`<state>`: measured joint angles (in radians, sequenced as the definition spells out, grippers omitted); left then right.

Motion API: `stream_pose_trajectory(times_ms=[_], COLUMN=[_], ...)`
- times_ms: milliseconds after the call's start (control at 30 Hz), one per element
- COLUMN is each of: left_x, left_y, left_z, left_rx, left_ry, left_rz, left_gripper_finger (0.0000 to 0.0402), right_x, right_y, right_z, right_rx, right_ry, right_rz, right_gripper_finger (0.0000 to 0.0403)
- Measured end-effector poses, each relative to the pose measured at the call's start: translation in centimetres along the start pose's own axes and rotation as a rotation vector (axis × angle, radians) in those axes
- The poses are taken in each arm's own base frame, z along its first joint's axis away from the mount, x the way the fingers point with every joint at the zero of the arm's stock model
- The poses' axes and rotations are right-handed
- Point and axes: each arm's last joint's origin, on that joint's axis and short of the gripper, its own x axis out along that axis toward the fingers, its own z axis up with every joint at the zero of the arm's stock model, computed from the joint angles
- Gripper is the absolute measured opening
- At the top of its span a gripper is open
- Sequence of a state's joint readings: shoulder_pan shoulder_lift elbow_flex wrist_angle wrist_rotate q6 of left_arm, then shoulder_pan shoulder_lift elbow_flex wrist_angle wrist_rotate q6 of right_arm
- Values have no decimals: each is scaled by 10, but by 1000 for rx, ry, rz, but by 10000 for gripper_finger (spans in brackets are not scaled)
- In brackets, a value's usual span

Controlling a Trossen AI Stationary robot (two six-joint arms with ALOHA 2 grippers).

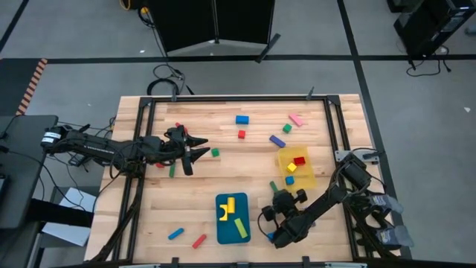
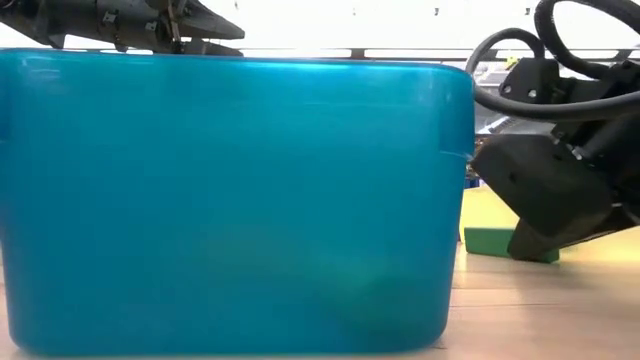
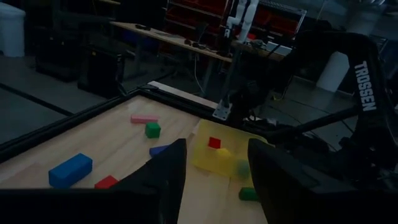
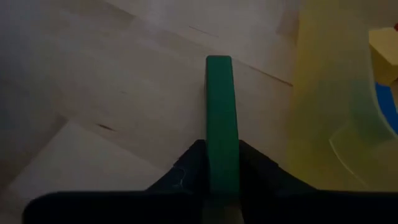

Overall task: Sort blocks by size
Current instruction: Put the large green block into the blue bin

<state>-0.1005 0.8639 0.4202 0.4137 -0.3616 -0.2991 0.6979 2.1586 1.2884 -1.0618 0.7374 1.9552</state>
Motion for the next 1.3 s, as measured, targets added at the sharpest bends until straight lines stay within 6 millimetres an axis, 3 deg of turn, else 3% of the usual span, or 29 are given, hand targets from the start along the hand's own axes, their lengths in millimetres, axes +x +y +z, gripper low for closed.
stream_pose_trajectory(times_ms=[233,467,633,767,933,1000,1100,1300], left_x=[0,0,0,0,0,0,0,-1], left_y=[0,0,0,0,1,2,3,12], left_z=[0,0,0,0,-3,-5,-9,-16], left_rx=[0,-1,-20,-26,-63,-81,-106,-173], left_ry=[0,0,-2,-2,27,47,87,186], left_rz=[0,0,0,0,10,17,34,173], left_gripper_finger=[180,180,180,180,179,179,179,179], right_x=[-13,-61,-93,-87,-60,-58,-62,-89], right_y=[13,27,54,85,95,94,91,77], right_z=[12,71,106,113,97,95,97,114], right_rx=[-88,-224,-397,-526,-571,-563,-560,-583], right_ry=[-45,-222,-230,-147,30,56,52,-108], right_rz=[71,212,513,822,863,841,837,817], right_gripper_finger=[69,69,69,69,69,93,170,301])
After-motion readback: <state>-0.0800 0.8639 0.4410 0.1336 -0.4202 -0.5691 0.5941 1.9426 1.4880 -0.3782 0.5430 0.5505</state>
